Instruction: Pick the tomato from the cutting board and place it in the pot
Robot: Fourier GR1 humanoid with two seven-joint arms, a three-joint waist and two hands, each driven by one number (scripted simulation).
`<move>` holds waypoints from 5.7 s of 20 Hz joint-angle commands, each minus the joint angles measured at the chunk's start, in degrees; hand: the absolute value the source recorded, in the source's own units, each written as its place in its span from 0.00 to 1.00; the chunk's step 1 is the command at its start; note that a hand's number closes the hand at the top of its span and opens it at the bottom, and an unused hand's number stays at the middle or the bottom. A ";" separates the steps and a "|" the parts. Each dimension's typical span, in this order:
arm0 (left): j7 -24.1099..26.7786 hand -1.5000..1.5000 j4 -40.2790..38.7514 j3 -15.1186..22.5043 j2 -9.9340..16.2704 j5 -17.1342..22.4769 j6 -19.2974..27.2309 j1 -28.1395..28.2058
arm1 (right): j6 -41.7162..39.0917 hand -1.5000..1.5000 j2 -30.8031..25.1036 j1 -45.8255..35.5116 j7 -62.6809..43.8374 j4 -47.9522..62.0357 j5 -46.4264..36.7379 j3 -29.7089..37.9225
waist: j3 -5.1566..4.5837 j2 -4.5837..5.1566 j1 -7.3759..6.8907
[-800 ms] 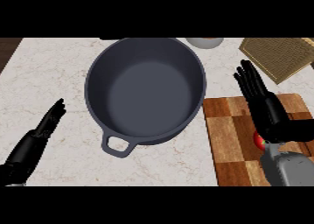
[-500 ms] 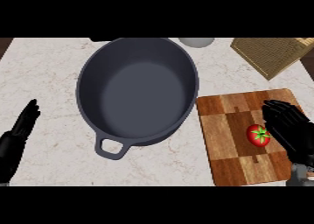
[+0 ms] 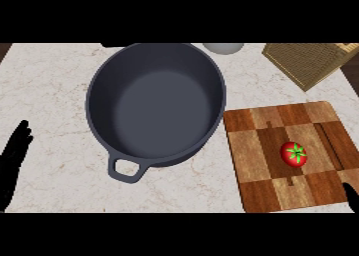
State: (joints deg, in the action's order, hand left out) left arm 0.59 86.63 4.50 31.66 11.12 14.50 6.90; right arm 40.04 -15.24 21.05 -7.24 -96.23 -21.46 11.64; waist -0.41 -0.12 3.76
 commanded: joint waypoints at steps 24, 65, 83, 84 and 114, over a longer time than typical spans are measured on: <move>-5.80 0.50 -0.55 2.46 -2.50 -4.05 -0.84 -6.59 | -53.13 0.00 -10.01 -18.92 -72.28 -18.58 0.92 -9.22 | 0.24 0.48 -5.66; -6.88 0.50 -1.34 -3.33 -7.69 -9.11 -3.66 -7.12 | -54.82 1.00 -4.82 -34.29 -62.24 16.14 -2.12 -13.39 | 0.39 0.12 -3.86; -7.10 0.50 1.59 -1.00 -8.96 -10.67 -9.84 -8.22 | -57.88 1.00 12.98 -47.39 -47.91 9.85 -14.94 -43.81 | -0.08 0.79 -14.69; -6.87 0.50 1.31 0.03 -10.04 -11.08 -9.53 -7.98 | -58.35 1.00 14.76 -49.56 -48.79 10.82 -16.36 -47.02 | -0.14 0.81 -14.70; -8.53 0.50 -2.08 -3.69 -10.29 -11.03 -8.13 -9.51 | -30.30 1.00 15.20 -93.86 -68.06 22.14 -26.87 -55.63 | 0.27 0.31 -7.17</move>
State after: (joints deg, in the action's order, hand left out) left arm -7.87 84.86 1.52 21.45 -0.70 6.90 -3.01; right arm 3.89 -0.82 -69.23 -67.27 -78.10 -49.59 -46.38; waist -0.15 -0.01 -4.09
